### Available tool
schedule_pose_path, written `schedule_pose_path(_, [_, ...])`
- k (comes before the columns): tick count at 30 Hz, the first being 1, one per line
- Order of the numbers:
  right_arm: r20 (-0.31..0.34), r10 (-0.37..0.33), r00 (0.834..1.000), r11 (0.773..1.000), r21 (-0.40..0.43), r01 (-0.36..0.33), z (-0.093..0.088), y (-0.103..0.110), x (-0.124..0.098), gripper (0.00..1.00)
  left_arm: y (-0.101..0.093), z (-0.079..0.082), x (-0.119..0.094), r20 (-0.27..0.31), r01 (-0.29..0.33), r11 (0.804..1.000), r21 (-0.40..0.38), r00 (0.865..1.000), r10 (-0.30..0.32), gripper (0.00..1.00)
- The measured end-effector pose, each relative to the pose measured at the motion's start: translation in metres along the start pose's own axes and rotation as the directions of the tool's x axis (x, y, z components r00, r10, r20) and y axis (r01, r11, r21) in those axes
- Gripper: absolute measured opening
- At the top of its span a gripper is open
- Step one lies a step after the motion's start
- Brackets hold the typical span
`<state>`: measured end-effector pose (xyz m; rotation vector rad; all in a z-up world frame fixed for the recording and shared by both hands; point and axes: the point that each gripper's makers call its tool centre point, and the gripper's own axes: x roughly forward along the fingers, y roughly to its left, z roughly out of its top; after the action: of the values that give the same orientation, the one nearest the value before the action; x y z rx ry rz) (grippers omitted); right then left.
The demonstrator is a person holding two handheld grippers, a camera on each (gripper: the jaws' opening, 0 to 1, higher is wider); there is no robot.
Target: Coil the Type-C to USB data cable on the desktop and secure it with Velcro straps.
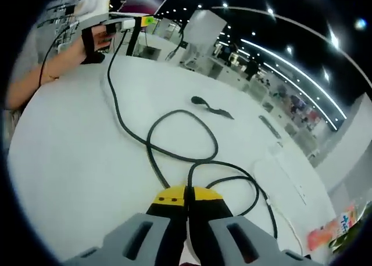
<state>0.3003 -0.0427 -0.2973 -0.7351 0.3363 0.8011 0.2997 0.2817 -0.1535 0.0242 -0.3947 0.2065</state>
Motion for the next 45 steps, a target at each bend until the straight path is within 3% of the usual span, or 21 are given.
schedule_pose_path(6, [0.178,0.015,0.984,0.988,0.149,-0.042,0.031,-0.006,-0.017,0.07,-0.025,0.012,-0.003,0.050,0.094,0.996,0.004,0.994,-0.094,0.05])
schedule_pose_path(8, [0.254,-0.022,0.967,0.968,0.247,-0.043,0.041,-0.017,-0.014,0.08,-0.032,0.017,-0.004,0.073,0.125,0.992,0.003,0.989,-0.125,0.05])
schedule_pose_path(10, [0.297,-0.057,0.953,0.959,0.282,-0.030,0.046,-0.028,0.000,0.11,-0.040,0.022,-0.006,0.091,0.157,0.988,0.007,0.983,-0.157,0.05])
schedule_pose_path(12, [0.250,-0.073,0.966,0.961,0.275,0.001,0.040,-0.036,0.020,0.14,-0.047,0.026,-0.009,0.110,0.177,0.984,0.031,0.978,-0.179,0.05])
schedule_pose_path(14, [0.189,-0.110,0.976,0.980,0.182,0.076,0.034,-0.050,0.042,0.15,-0.055,0.026,-0.011,0.115,0.193,0.979,0.062,0.973,-0.199,0.05])
schedule_pose_path(16, [0.156,-0.117,0.981,0.983,0.160,0.091,0.030,-0.056,0.059,0.15,-0.059,0.024,-0.010,0.106,0.206,0.976,0.077,0.971,-0.213,0.05])
schedule_pose_path(18, [0.140,-0.108,0.984,0.981,0.173,0.084,0.028,-0.059,0.070,0.15,-0.062,0.021,-0.009,0.098,0.218,0.972,0.082,0.969,-0.226,0.05])
schedule_pose_path(21, [0.137,-0.046,0.989,0.970,0.243,0.011,0.029,-0.051,0.082,0.15,-0.066,0.020,-0.010,0.093,0.232,0.969,0.089,0.966,-0.240,0.05])
schedule_pose_path(24, [0.102,-0.040,0.994,0.975,0.220,0.017,0.026,-0.053,0.091,0.15,-0.070,0.022,-0.011,0.097,0.245,0.965,0.097,0.962,-0.254,0.05])
schedule_pose_path(27, [0.097,-0.046,0.994,0.969,0.245,0.021,0.024,-0.055,0.094,0.15,-0.074,0.022,-0.013,0.099,0.259,0.962,0.083,0.959,-0.267,0.05])
schedule_pose_path(31, [0.124,0.007,0.992,0.924,0.379,-0.054,0.022,-0.050,0.097,0.07,-0.082,0.023,-0.016,0.100,0.284,0.955,0.084,0.951,-0.291,0.05])
schedule_pose_path(34, [0.136,0.029,0.990,0.911,0.405,-0.082,0.020,-0.052,0.096,0.05,-0.089,0.022,-0.018,0.098,0.301,0.949,0.097,0.946,-0.310,0.05])
schedule_pose_path(36, [0.147,0.036,0.989,0.921,0.379,-0.090,0.020,-0.051,0.095,0.04,-0.094,0.022,-0.019,0.097,0.317,0.943,0.105,0.940,-0.327,0.05])
schedule_pose_path(39, [0.148,0.005,0.989,0.956,0.289,-0.048,0.022,-0.051,0.093,0.02,-0.102,0.022,-0.022,0.095,0.340,0.931,0.130,0.931,-0.353,0.05])
schedule_pose_path(41, [0.159,-0.006,0.987,0.955,0.292,-0.041,0.022,-0.051,0.093,0.01,-0.105,0.027,-0.025,0.118,0.340,0.928,0.155,0.926,-0.359,0.05])
schedule_pose_path(43, [0.149,-0.019,0.989,0.959,0.284,-0.025,0.023,-0.053,0.093,0.01,-0.112,0.036,-0.031,0.158,0.363,0.917,0.167,0.908,-0.388,0.05])
schedule_pose_path(45, [0.151,-0.036,0.988,0.967,0.256,-0.004,0.028,-0.055,0.088,0.00,-0.116,0.040,-0.034,0.171,0.375,0.910,0.177,0.899,-0.403,0.05])
